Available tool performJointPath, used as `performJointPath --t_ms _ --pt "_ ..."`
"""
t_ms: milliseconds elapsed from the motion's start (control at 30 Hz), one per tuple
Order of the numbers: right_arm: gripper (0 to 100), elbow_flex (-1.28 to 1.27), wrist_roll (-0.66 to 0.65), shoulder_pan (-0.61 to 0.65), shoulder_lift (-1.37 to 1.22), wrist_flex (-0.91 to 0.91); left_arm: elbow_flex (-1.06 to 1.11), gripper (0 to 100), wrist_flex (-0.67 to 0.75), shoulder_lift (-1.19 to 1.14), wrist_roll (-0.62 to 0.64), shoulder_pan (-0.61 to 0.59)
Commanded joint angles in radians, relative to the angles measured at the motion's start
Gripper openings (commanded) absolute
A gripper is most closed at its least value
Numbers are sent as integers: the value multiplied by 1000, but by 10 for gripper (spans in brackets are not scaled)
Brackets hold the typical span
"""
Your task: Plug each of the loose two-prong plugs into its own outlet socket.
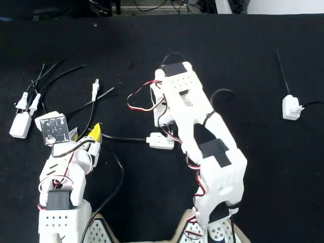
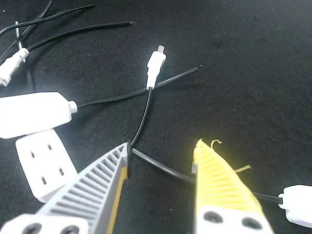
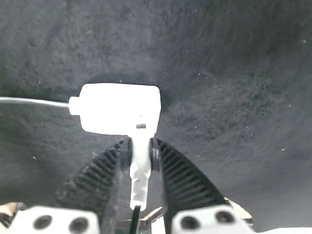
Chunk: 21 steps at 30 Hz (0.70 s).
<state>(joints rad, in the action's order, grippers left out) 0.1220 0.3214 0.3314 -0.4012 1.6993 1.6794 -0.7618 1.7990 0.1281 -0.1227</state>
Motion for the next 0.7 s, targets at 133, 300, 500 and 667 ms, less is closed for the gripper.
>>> performJointPath --t_ms 133,300,500,667 --pt "11 28 41 -48 -1 3 5 216 5 6 0 4" --pt "11 27 41 -46 -1 -9 5 216 5 6 0 4" --pt "11 -87 2 -32 2 -160 5 216 5 6 0 4" --pt "11 -157 -12 -28 45 -201 5 216 5 6 0 4"
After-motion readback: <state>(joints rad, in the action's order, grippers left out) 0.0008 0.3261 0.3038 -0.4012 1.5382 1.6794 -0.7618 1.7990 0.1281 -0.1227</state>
